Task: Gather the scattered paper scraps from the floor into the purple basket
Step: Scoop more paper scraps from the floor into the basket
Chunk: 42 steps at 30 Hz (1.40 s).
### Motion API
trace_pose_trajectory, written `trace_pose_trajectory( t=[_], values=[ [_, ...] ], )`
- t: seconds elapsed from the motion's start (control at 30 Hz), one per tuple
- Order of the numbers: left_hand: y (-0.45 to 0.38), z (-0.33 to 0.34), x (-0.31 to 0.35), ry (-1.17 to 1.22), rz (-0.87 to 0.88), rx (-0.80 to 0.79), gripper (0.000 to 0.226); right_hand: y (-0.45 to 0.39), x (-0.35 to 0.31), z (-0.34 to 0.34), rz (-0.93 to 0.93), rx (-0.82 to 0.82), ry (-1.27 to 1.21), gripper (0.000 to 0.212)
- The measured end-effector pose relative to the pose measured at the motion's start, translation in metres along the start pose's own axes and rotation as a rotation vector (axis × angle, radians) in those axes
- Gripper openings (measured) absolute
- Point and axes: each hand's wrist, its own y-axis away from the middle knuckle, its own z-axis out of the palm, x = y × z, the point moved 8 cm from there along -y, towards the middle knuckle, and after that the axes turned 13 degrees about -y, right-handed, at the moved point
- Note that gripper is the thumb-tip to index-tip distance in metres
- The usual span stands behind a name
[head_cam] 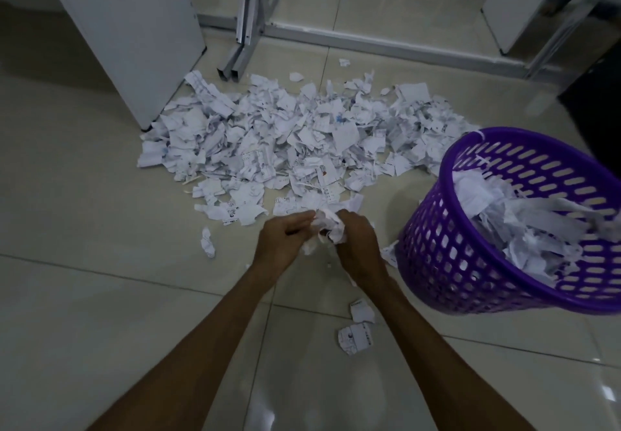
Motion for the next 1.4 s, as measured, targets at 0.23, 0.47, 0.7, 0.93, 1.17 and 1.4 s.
trace_pose_trajectory(
  t=[0.23,0.47,0.7,0.93,1.17,1.4],
  values=[
    [-0.012,-0.016,0.070,0.094,0.083,-0.046,0.046,-0.034,-0.040,-0.062,0.027,0.092,-0.105,0.014],
    [-0.008,-0.043,0.112,0.136,0.175,0.050,0.042,-0.045,-0.086,-0.085,-0.069,0.161,-0.155,0.010],
    [-0.002,-0.064,0.172,0.179,0.255,0.090,0.040,-0.064,-0.129,-0.133,-0.089,0.192,-0.166,0.008],
    [0.006,-0.032,0.245,0.224,0.349,0.018,0.039,-0.060,-0.140,-0.218,-0.068,0.281,-0.099,0.019],
    [0.015,0.050,0.257,0.194,0.261,-0.154,0.036,-0.022,-0.081,-0.271,0.115,0.299,-0.043,0.017],
    [0.018,0.076,0.240,0.162,0.235,-0.230,0.038,0.000,-0.039,-0.290,0.241,0.255,0.003,0.057]
  ],
)
